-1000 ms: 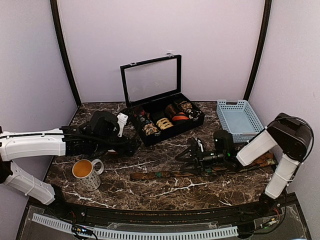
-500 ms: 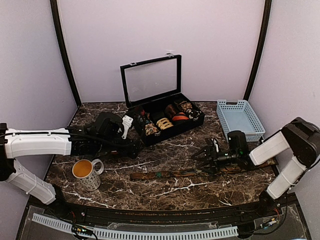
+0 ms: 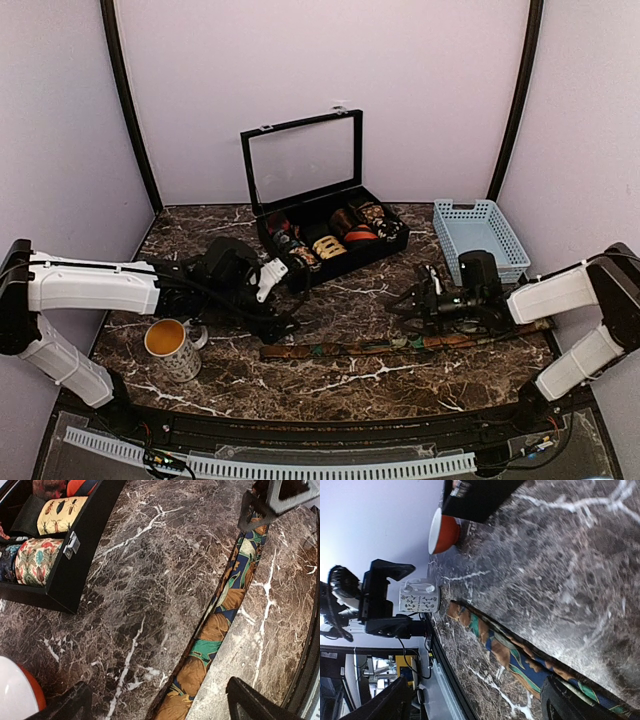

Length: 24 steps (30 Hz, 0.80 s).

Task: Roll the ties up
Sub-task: Smooth out the tie at the center of the board.

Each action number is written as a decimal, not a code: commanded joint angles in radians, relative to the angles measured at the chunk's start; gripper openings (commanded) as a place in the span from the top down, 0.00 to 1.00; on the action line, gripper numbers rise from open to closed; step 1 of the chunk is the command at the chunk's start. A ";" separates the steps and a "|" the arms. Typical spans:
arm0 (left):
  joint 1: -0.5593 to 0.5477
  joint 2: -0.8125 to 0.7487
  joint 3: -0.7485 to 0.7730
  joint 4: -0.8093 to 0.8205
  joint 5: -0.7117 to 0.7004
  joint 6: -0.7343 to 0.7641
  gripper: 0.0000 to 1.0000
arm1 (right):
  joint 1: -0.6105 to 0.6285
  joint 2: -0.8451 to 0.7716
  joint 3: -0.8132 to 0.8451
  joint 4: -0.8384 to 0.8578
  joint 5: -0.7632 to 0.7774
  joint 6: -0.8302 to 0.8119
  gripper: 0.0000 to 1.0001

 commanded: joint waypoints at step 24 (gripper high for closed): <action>-0.024 0.007 -0.162 -0.094 -0.111 -0.995 0.40 | 0.361 0.253 0.446 -0.169 0.198 -0.090 0.67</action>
